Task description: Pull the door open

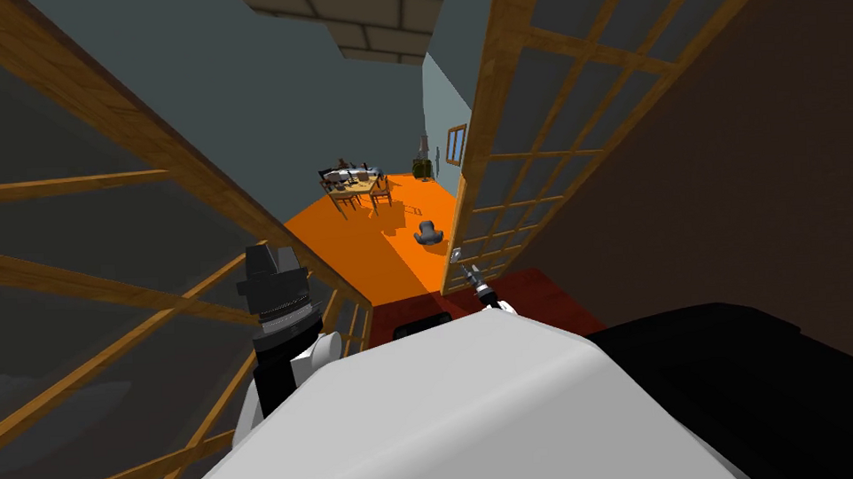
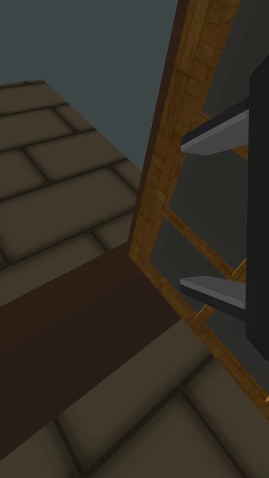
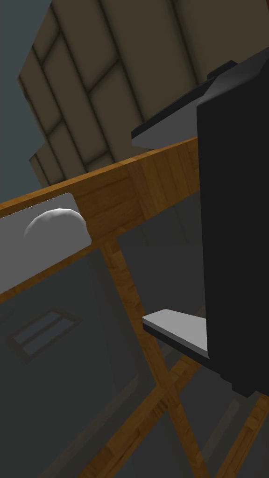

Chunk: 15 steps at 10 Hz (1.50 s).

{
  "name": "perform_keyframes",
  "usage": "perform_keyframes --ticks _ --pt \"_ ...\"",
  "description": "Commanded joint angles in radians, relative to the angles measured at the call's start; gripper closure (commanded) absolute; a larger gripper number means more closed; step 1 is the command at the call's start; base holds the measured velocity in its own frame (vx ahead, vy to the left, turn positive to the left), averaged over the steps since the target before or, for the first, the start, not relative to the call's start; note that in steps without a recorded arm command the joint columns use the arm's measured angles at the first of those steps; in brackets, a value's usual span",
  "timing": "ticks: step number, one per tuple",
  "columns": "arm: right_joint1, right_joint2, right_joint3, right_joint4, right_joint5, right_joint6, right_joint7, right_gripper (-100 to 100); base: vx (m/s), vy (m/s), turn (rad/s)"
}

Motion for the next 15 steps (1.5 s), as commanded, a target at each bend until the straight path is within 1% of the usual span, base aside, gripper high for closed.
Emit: perform_keyframes --ticks 1,2,3,4,5,6,7,10,13,14,15 --pt "-0.004 0.0 -0.001 0.007 0.008 -0.002 0.037 -100 -0.024 0.01 -0.036" --pt "-0.006 0.002 -0.002 0.007 0.02 -0.001 0.072 -100 -0.022 0.007 -0.072" --pt "-0.006 0.002 -0.002 0.007 0.02 -0.001 0.077 -100 -0.016 0.007 -0.026" --pt "-0.009 0.004 -0.003 0.008 0.032 0.0 0.117 -100 -0.018 0.007 -0.049" --pt "-0.011 0.006 -0.004 0.009 0.043 0.001 0.141 -100 -0.024 0.013 -0.087" --pt "-0.011 0.006 -0.004 0.009 0.043 0.001 0.153 -100 -0.017 0.008 -0.033" --pt "-0.013 0.007 -0.005 0.009 0.054 0.002 0.19 -100 -0.016 0.004 -0.038" --pt "-0.018 0.011 -0.007 0.01 0.078 0.004 0.271 -100 -0.023 0.004 -0.067" --pt "-0.021 0.014 -0.009 0.011 0.093 0.006 0.32 -100 -0.015 0.005 -0.037" --pt "-0.019 0.013 -0.008 0.009 0.09 0.006 0.307 -100 -0.005 0.003 -0.007" --pt "-0.018 0.007 -0.018 0.018 0.083 0.001 0.311 -100 0.102 0.018 0.094"
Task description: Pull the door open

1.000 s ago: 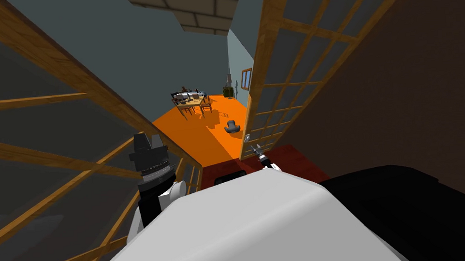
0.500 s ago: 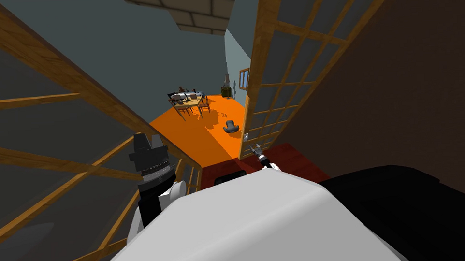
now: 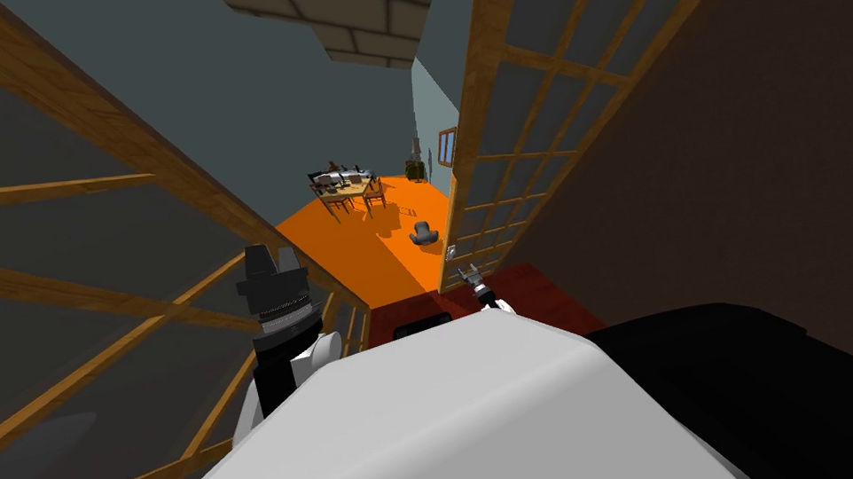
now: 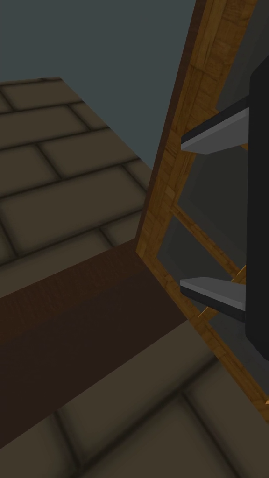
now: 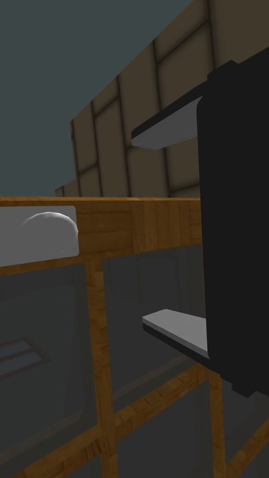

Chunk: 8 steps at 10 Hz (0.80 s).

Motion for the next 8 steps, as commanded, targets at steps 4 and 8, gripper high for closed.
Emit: perform_keyframes --ticks 4,8 --pt "0.004 -0.021 -0.034 0.032 -0.027 -0.021 0.002 -100 0.185 0.022 0.114" --pt "0.014 -0.031 -0.051 0.034 -0.04 -0.026 0.002 -100 0.176 0.042 0.097"
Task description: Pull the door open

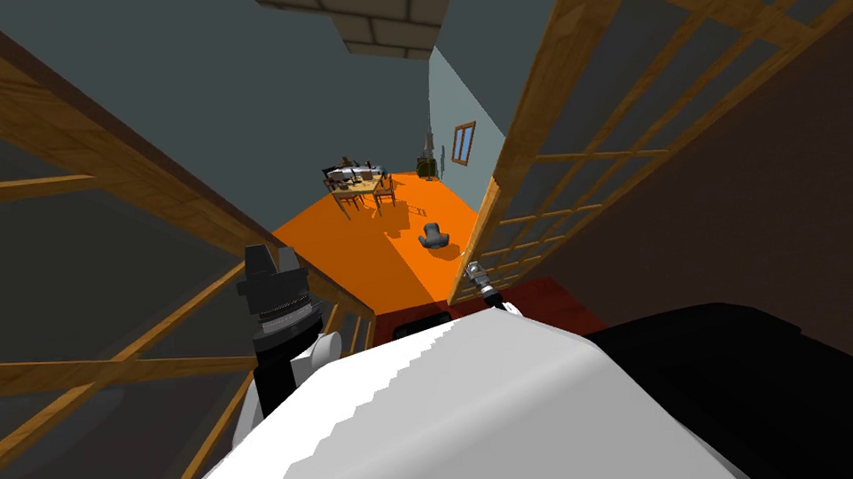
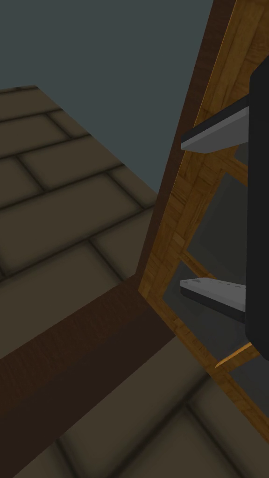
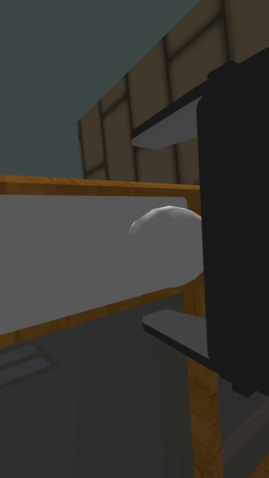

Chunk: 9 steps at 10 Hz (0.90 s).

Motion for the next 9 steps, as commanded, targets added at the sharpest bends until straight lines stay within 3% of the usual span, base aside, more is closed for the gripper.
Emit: perform_keyframes --ticks 1,6,9 --pt "-0.002 0.0 0.001 0.002 0.001 -0.001 0.001 100 -0.016 -0.001 -0.021" --pt "-0.002 0.0 0.001 0.002 0.001 -0.001 0.001 100 -0.014 -0.008 0.003" --pt "-0.004 -0.004 0.016 0.003 -0.032 0.004 -0.069 100 -0.048 -0.022 0.057"
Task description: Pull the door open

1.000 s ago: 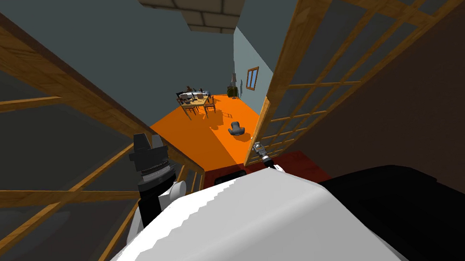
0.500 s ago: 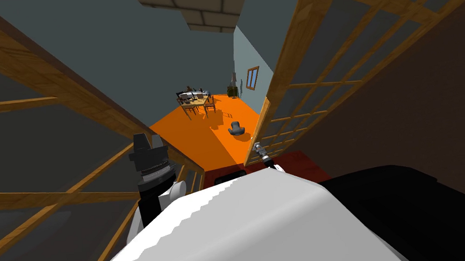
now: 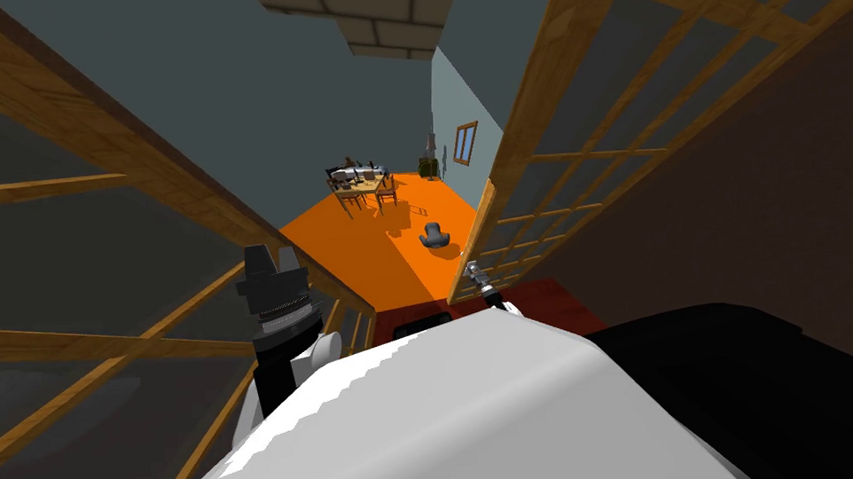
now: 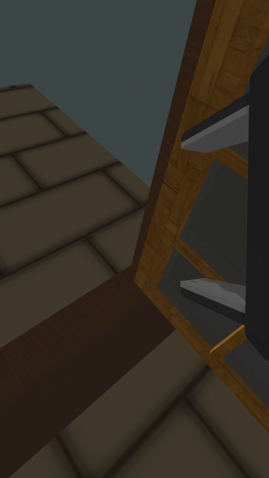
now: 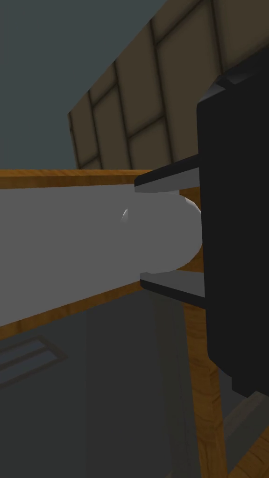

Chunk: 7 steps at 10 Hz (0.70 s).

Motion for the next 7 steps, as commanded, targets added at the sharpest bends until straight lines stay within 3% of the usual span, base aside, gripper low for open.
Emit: perform_keyframes --ticks 1,7 --pt "0.0 0.001 0.007 0.001 -0.012 -0.002 -0.028 100 -0.044 -0.014 0.031" --pt "-0.005 -0.004 0.038 0.001 -0.073 0.004 -0.166 100 -0.047 -0.019 0.052"
